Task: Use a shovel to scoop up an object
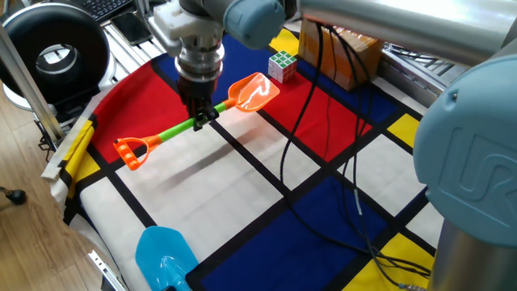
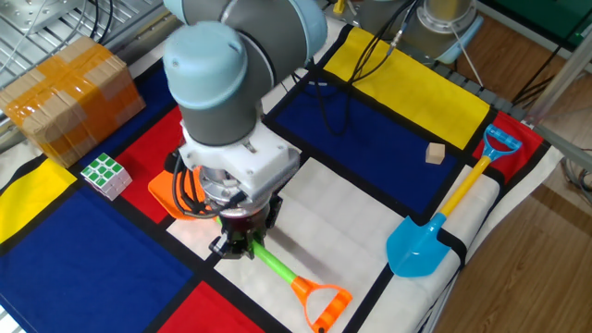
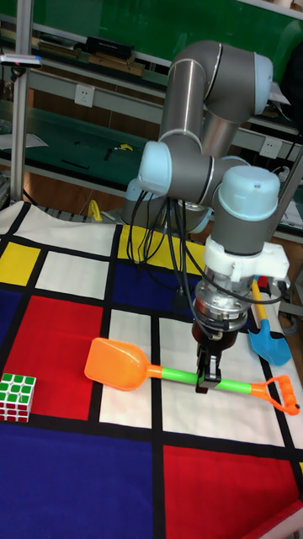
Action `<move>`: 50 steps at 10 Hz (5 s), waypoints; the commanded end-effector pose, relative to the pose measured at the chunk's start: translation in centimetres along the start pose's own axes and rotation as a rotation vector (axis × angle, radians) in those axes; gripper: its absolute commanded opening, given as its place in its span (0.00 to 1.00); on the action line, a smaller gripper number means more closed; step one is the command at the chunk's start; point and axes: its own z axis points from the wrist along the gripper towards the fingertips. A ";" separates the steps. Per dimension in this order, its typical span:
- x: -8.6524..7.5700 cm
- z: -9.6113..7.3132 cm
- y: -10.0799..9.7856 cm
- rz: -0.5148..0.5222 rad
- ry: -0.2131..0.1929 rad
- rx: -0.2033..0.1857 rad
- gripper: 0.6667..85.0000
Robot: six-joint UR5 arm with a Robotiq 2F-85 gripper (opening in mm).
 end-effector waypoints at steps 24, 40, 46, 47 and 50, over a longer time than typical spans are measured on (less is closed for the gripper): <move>-1.2 0.7 -3.3 -0.010 -0.132 0.003 0.00; 2.6 3.0 -5.5 -0.058 -0.156 0.035 0.00; 3.8 3.2 -4.9 -0.106 -0.176 0.018 0.00; 4.5 3.3 -5.0 -0.116 -0.173 0.019 0.00; 6.3 3.4 -4.3 -0.138 -0.196 0.019 0.00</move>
